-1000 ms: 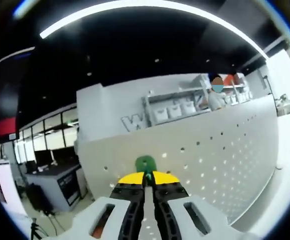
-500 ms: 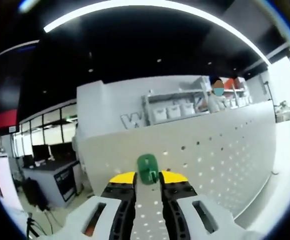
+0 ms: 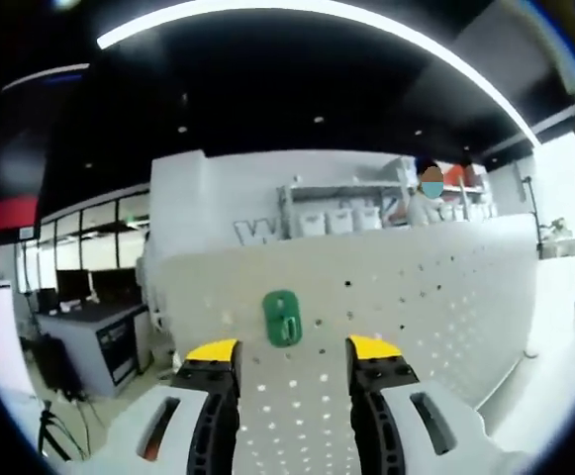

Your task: Insert the hook assembly into the mounting plate slot until the hook locks in place.

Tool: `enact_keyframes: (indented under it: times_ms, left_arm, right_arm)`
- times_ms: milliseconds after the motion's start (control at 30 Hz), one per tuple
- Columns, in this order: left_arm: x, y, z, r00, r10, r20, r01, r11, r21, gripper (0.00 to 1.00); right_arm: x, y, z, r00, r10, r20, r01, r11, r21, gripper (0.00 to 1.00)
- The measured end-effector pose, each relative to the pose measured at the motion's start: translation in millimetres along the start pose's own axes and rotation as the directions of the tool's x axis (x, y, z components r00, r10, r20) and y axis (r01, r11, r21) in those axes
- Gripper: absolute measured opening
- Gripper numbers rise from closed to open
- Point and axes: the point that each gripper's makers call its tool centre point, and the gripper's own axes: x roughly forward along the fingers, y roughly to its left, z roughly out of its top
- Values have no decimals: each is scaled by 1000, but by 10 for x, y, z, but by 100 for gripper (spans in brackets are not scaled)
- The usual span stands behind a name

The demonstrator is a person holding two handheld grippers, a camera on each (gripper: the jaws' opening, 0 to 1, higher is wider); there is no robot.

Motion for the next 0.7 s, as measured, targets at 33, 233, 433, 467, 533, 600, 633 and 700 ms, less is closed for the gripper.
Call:
enact_keyframes:
  times_ms: [33, 233, 433, 467, 533, 600, 633, 700]
  left_arm:
    - [-14, -11, -14, 1000, -2, -5, 2, 1000, -4, 47]
    - [-127, -94, -68, 1000, -12, -16, 12, 1000, -12, 55]
    - [-203, -179, -97, 999, -37, -22, 37, 999, -19, 58]
    - [-214, -191, -93, 999, -46, -20, 45, 999, -22, 58]
    - [-232, -196, -93, 999, -48, -22, 48, 999, -24, 58]
    - [-259, -202, -86, 998, -53, -19, 52, 998, -30, 58]
    - [-275, -207, -85, 998, -56, -19, 55, 998, -32, 59]
    - [-308, -222, -88, 998, -60, -20, 59, 998, -33, 59]
  right_arm:
    - [1, 0, 1, 1000, 0, 0, 0, 1000, -1, 82]
    - [8, 13, 6, 1000, 5, -1, -5, 1000, -4, 82]
    - [7, 28, 22, 1000, 7, -1, -7, 1000, -7, 82]
    - [7, 27, 24, 1000, 7, -2, -7, 1000, -8, 82]
    - [5, 25, 25, 1000, 6, -2, -6, 1000, -10, 82]
    - [1, 30, 29, 1000, 6, -1, -6, 1000, -11, 82]
    - [-1, 34, 29, 1000, 6, -2, -6, 1000, -11, 82]
    - [-1, 42, 29, 1000, 7, -3, -7, 1000, -12, 82]
